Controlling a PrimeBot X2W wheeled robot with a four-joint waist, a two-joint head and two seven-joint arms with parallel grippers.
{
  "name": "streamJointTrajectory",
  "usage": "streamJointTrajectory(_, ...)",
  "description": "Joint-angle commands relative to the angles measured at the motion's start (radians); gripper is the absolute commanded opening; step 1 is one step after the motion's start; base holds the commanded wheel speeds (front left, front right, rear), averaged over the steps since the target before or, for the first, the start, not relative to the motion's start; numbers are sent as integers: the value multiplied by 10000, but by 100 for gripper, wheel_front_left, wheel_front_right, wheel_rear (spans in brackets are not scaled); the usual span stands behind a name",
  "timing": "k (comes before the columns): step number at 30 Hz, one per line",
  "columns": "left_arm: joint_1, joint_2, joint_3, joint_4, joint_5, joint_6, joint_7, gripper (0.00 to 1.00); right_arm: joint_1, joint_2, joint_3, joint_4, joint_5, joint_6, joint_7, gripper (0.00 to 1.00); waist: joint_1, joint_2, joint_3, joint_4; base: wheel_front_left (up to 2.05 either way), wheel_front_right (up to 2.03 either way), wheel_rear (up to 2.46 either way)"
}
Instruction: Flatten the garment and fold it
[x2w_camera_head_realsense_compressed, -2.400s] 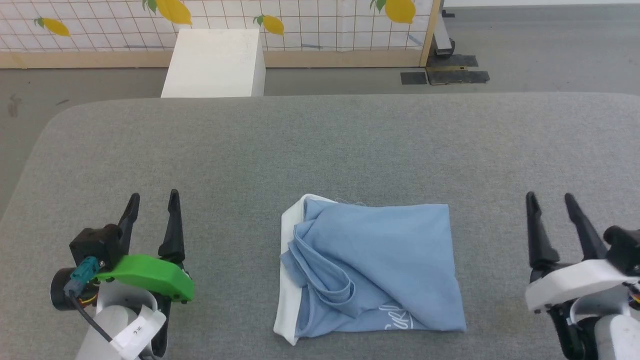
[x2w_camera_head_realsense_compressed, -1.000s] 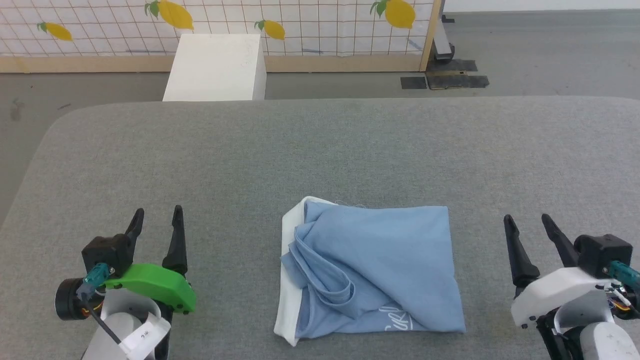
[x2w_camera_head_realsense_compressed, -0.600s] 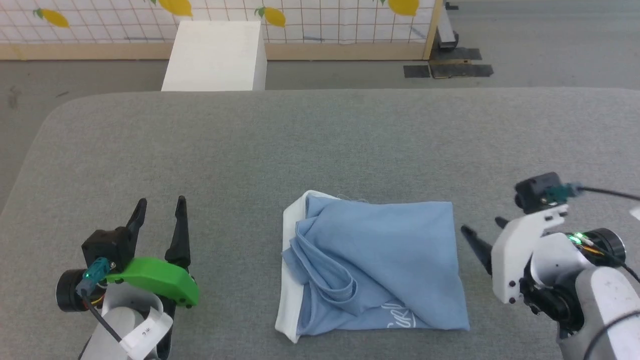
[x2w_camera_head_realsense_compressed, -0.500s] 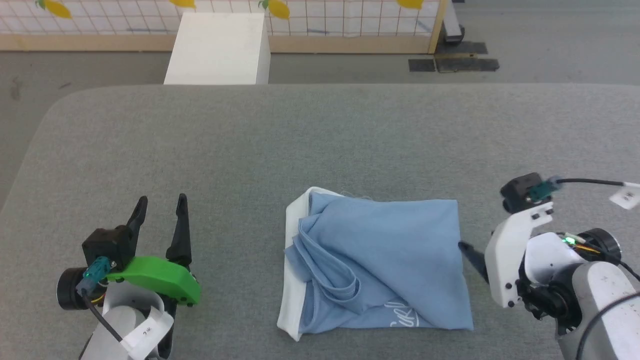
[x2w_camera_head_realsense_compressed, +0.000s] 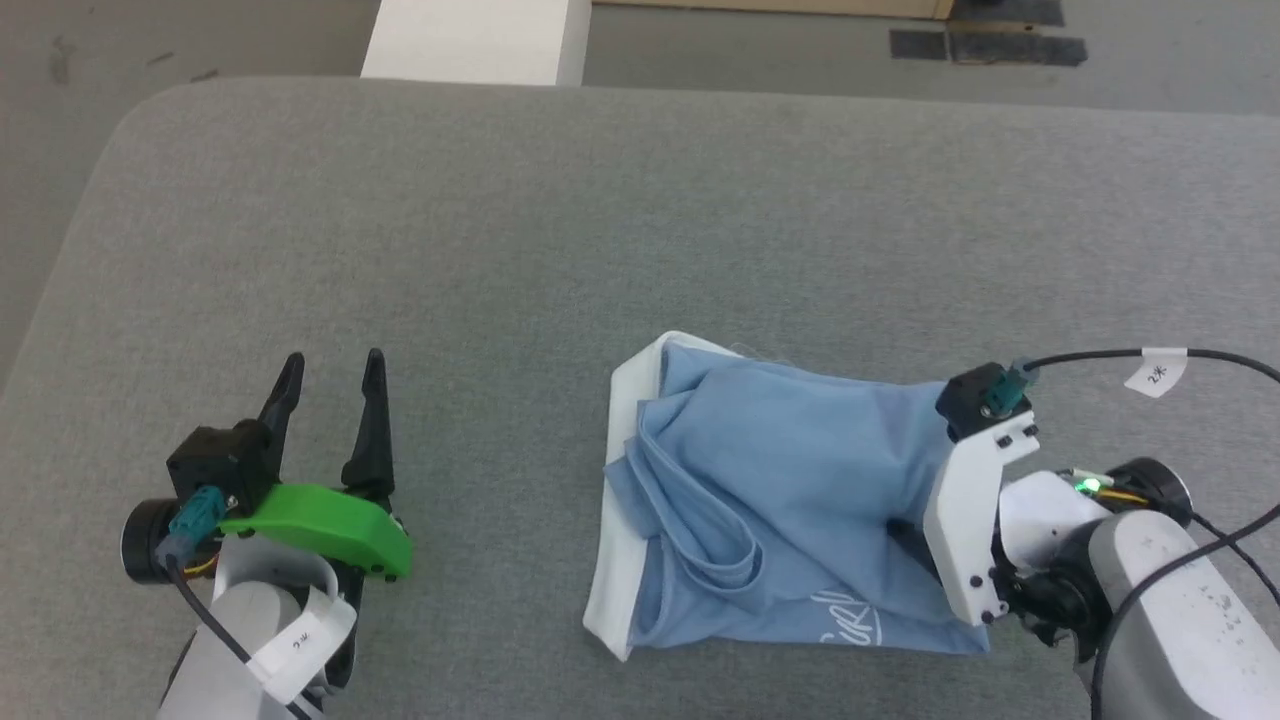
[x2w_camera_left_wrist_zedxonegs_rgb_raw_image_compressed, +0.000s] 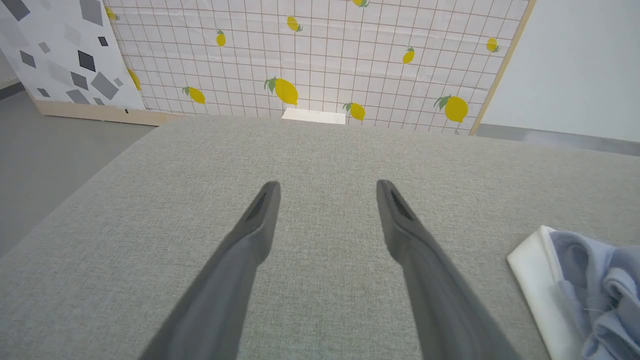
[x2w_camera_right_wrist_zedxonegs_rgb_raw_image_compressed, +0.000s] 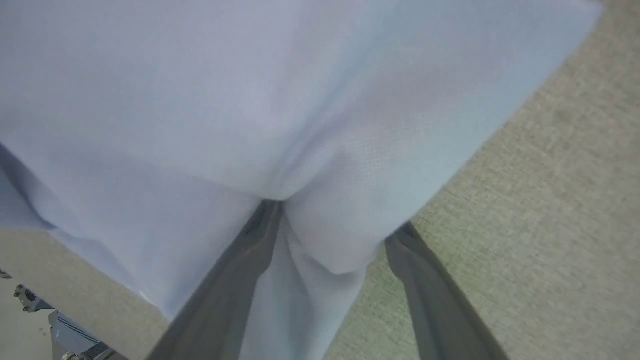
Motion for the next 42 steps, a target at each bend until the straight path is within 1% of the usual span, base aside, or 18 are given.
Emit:
streamJointTrajectory(1, -242, -63, -29, 86, -73, 12, -115, 100, -20, 63, 438, 568, 126, -15, -140, 100, 0, 0, 205, 207, 0, 0, 0)
streamJointTrajectory(3, -284, -79, -47, 127, -81, 9, -143, 100, -29, 22, 640, 782, 212, -15, -119, 100, 0, 0, 218, 238, 0, 0, 0)
streamJointTrajectory(4, -301, -87, -52, 153, -88, 11, -155, 100, -46, 9, 710, 852, 288, -15, -136, 39, 0, 0, 215, 252, 0, 0, 0)
streamJointTrajectory(5, -310, -88, -51, 172, -96, 14, -165, 100, -78, -19, 746, 876, 312, -15, -211, 21, 0, 0, 217, 257, 0, 0, 0)
streamJointTrajectory(6, -317, -86, -49, 190, -103, 19, -176, 100, -120, -56, 774, 919, 348, -15, -285, 0, 0, 0, 218, 259, 0, 0, 0)
streamJointTrajectory(13, -262, -63, -52, 294, -149, 40, -231, 100, -428, -287, 623, 873, 596, -15, -794, 0, 0, 0, 31, 227, 0, 0, 0)
streamJointTrajectory(16, -175, -40, -30, 316, -181, 63, -253, 100, -558, -467, 704, 682, 725, -15, -939, 0, 0, 0, -134, 67, 0, 0, 0)
streamJointTrajectory(18, -79, -1, -14, 321, -203, 70, -258, 100, -612, -664, 830, 510, 840, -15, -934, 0, 0, 0, -257, -164, 0, 0, 0)
streamJointTrajectory(21, 53, 63, 14, 305, -250, 72, -249, 100, -661, -1034, 954, 235, 1023, -15, -829, 0, 0, 0, -356, -686, 0, 0, 0)
streamJointTrajectory(26, 122, 135, -34, 79, -257, 109, -131, 100, -731, -1734, 953, -148, 1287, -15, -583, 0, 0, 0, -218, -1932, 0, 0, 0)
streamJointTrajectory(29, 29, 232, -64, -67, -236, 110, -11, 100, -892, -2039, 881, -219, 1403, -15, -541, 0, 0, 0, 20, -2739, 0, 0, 0)
streamJointTrajectory(33, -198, 375, -96, -327, -177, 129, 160, 100, -1305, -2296, 665, -35, 1448, -15, -654, 0, 0, 0, 492, -3529, 0, 0, 0)
streamJointTrajectory(37, -523, 566, -167, -750, -53, 142, 421, 100, -1857, -2580, 294, 413, 1403, -15, -869, 0, 0, 0, 1171, -3834, 0, 0, 0)
streamJointTrajectory(42, -935, 920, -212, -1496, 160, 164, 818, 100, -2453, -3167, -636, 956, 1053, -15, -1041, 0, 0, 0, 2233, -3697, 0, 0, 0)
